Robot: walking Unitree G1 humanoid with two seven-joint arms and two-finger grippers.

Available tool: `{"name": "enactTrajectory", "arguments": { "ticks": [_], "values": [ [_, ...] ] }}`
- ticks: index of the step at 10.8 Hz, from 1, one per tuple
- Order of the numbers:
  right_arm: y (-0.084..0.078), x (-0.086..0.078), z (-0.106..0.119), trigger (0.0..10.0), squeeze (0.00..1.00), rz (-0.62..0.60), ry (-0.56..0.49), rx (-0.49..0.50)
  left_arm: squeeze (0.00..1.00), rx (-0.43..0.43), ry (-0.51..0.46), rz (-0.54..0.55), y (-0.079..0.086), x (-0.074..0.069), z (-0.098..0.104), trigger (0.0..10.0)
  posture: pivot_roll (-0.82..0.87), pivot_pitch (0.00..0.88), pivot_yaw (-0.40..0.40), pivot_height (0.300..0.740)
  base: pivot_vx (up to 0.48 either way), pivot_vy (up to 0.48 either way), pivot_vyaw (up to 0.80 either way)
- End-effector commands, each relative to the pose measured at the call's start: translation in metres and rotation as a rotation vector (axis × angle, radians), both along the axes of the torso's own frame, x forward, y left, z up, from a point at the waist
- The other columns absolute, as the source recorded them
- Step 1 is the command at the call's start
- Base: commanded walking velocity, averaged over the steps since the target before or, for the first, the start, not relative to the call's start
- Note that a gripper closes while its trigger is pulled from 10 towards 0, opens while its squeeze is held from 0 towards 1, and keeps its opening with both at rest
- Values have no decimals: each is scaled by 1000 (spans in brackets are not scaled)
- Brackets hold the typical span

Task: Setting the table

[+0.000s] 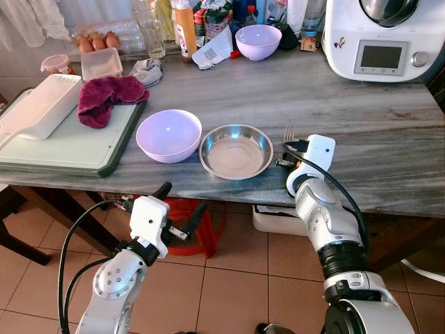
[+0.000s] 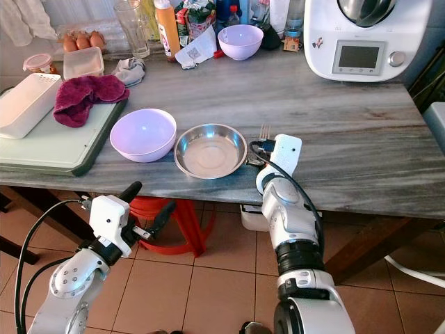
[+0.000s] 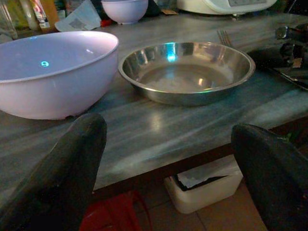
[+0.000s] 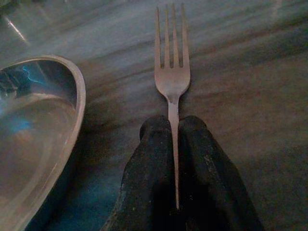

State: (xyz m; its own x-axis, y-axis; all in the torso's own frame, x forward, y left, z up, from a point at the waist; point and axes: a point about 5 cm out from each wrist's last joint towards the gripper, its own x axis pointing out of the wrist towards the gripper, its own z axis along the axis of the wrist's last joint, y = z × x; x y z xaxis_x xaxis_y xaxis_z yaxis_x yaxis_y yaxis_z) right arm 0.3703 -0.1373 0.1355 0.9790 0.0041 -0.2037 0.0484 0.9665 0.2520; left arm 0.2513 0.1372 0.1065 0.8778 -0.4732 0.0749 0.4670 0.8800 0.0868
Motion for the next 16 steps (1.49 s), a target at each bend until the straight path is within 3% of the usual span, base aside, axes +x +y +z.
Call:
{"name": "enactTrajectory", "arguments": {
  "ticks": [1,5,8,10,12,14,15,16],
  "values": [
    [-3,0,-7,10000,961,-28,40,16,0,8,-1,-12,-1,-2,1,10000,-50,159,68,740,0,0,0],
    [-5,1,-6,10000,1000,-37,31,15,0,7,-2,-11,-3,-2,3,10000,-45,161,67,740,0,0,0],
    [-8,-1,29,10000,1000,-41,-130,-56,0,6,-4,-5,-3,-1,3,10000,-45,158,64,740,0,0,0],
    [0,-7,51,10000,1000,11,-271,-71,0,3,-8,-3,-3,0,4,10000,-49,153,65,740,0,0,0],
    [2,-18,62,10000,1000,42,-351,-127,0,1,-17,8,-2,2,5,10000,-49,147,69,740,0,0,0],
    [9,-35,58,10000,1000,118,-383,-105,0,-5,-28,39,-3,10,7,10000,-53,143,71,740,0,0,0],
    [15,-46,54,10000,1000,183,-396,-91,0,-8,-28,46,-4,12,7,10000,-55,143,70,740,0,0,0],
    [25,-69,43,10000,1000,327,-407,-128,0,-16,-27,58,-8,17,6,10000,-70,145,73,740,0,0,0]
  ]
}}
